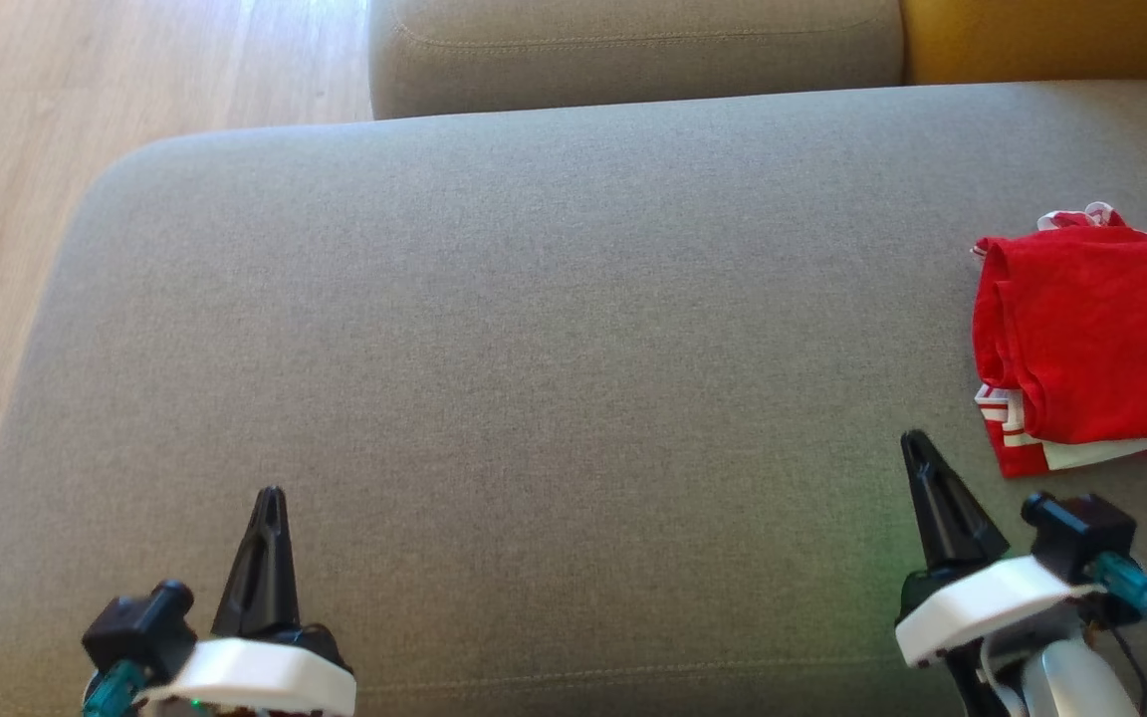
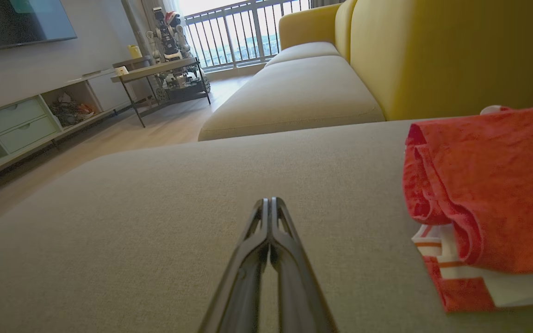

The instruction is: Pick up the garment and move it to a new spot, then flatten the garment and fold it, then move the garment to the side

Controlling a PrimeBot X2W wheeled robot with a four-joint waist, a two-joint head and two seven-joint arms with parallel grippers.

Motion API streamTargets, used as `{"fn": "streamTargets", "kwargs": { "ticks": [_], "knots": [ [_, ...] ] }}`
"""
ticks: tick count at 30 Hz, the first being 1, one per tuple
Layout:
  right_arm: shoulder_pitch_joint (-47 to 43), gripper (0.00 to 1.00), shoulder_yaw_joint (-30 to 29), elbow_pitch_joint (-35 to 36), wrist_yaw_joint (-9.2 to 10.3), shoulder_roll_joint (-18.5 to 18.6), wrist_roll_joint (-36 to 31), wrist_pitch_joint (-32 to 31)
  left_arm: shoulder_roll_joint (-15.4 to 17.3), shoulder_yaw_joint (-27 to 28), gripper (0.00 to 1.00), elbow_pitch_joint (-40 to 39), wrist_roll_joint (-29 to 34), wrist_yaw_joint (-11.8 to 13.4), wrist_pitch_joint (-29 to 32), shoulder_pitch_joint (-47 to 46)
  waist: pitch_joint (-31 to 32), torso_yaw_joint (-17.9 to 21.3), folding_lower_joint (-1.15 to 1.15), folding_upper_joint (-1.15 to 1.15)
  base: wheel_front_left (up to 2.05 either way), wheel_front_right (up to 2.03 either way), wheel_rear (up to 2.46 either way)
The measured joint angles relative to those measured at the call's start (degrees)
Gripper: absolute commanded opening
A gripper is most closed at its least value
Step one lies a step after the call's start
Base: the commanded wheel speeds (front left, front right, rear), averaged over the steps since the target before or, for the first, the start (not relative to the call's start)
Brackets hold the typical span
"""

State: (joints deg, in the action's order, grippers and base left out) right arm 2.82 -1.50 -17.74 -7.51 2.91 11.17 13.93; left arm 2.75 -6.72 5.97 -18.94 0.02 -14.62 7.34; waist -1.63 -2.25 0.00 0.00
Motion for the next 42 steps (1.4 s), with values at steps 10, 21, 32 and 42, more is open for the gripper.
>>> {"fn": "streamTargets", "kwargs": {
  "ticks": [10, 21, 32, 42],
  "knots": [
    [-0.02, 0.00, -0.25, -0.07, 0.00, -0.01, 6.60, -1.42, 0.05, 0.11, 0.00, 0.59, -6.38, -0.43, 1.49, -0.08, 0.13, 0.19, 0.00, 0.00, 0.00, 0.00, 0.00],
    [-0.02, 0.00, -0.70, 0.14, 0.00, -0.02, 13.71, -3.35, 0.16, 0.37, 0.00, 1.64, -13.22, -1.05, 2.96, -0.99, 0.26, 0.39, 0.00, 0.00, 0.00, 0.00, 0.00],
    [-0.02, 0.00, -1.38, 0.20, 0.00, -0.02, 20.13, -4.88, 0.32, 0.91, 0.00, 2.33, -19.34, -1.60, 4.24, -2.16, 0.38, 0.57, 0.00, 0.00, 0.00, 0.00, 0.00],
    [-0.02, 0.00, -1.82, 0.26, 0.00, -0.03, 26.61, -6.64, 0.48, 1.76, 0.00, 3.12, -25.46, -2.15, 5.75, -2.55, 0.49, 0.75, 0.00, 0.00, 0.00, 0.00, 0.00]
  ]
}}
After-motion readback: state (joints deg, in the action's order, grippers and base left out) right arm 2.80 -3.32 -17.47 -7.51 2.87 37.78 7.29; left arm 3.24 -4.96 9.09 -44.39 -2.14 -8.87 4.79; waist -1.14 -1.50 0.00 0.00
